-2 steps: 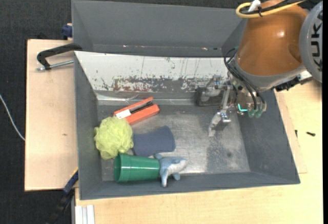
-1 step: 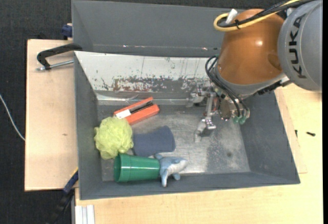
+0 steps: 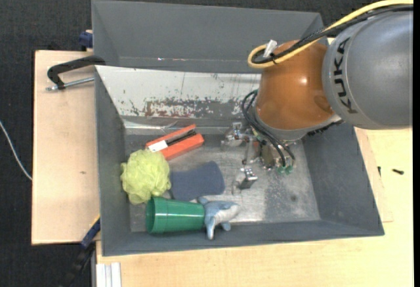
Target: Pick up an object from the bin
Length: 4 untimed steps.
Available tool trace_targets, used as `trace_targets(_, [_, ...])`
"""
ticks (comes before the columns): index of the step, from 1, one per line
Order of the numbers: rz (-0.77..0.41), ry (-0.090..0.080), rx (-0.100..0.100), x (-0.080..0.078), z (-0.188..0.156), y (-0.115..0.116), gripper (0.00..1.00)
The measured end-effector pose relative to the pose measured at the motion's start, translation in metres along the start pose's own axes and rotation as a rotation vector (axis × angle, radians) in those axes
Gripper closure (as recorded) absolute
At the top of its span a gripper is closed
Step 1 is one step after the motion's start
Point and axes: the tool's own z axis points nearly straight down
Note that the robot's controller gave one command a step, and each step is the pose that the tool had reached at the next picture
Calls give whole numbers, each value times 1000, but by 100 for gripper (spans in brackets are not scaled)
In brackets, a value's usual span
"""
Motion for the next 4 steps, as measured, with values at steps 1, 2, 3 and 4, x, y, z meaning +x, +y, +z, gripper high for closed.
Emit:
trace_targets(1, [71,3,1,13,61,7,0])
trace_targets(2, [64,-3,2,9,82,10,0])
trace_targets(3, [309,-1,2,28,75,13,100])
trace_targets(4, [309,-1,1,27,75,13,100])
